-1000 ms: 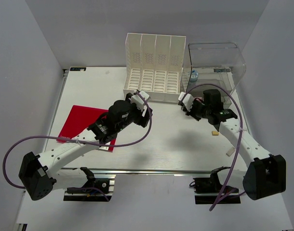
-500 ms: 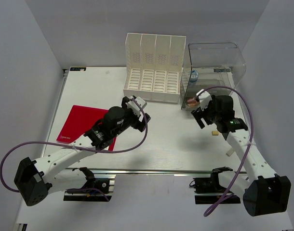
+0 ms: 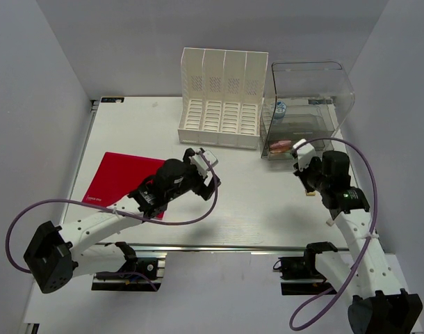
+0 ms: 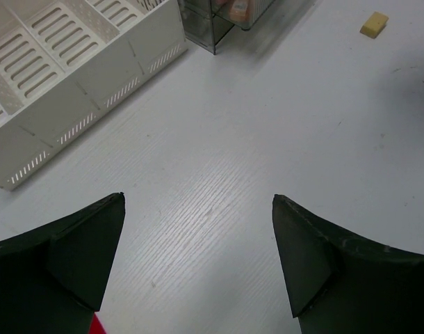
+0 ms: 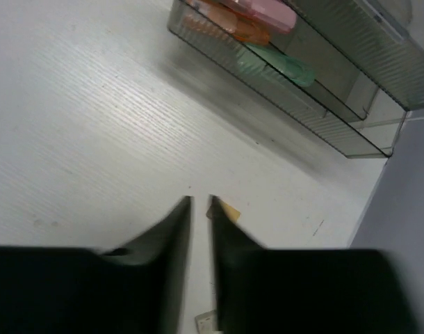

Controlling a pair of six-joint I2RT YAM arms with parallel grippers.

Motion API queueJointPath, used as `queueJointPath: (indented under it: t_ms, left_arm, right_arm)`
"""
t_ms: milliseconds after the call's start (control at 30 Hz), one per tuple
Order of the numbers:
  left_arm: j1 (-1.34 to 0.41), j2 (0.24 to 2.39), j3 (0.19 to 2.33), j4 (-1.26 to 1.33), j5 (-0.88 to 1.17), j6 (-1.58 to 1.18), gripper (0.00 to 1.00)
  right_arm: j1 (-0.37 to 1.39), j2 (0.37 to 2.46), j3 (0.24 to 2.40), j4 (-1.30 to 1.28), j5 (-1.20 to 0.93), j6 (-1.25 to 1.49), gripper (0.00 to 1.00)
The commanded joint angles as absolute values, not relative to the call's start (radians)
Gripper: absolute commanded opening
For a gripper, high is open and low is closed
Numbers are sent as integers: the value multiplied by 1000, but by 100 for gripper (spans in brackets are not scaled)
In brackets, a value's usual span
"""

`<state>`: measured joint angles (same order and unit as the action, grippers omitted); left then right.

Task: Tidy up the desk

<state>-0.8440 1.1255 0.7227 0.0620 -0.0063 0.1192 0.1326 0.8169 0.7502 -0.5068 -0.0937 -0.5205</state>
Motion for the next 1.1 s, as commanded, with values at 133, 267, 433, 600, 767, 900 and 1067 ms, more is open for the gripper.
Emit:
queueJointPath:
  t_ms: [133, 267, 433, 600, 767, 900, 1067]
  left_arm:
    - [-838, 1114, 765, 40, 98, 127, 69]
    - [-838, 1077, 781, 11, 150, 137, 7]
    - [-838, 1025, 795, 6, 179, 130, 0]
    - [-838, 985, 776, 8, 123, 120, 48]
    - [-838, 1003, 788, 6, 114, 114, 74]
    - [-838, 1009, 790, 6, 106, 117, 77]
    - [-838, 1008, 785, -20, 91, 127, 77]
  right_arm:
    - [124, 870, 735, -583, -385, -805, 0]
    - [127, 931, 672, -455, -442, -955, 0]
    - [132, 1005, 563, -255, -361, -1093, 0]
    - [136, 1138, 580, -29, -216, -1108, 0]
    - [133, 1278, 672, 41, -166, -1074, 0]
    - [137, 1382, 739, 97, -120, -1066, 0]
    - [135, 1477, 816, 153, -64, -1037, 0]
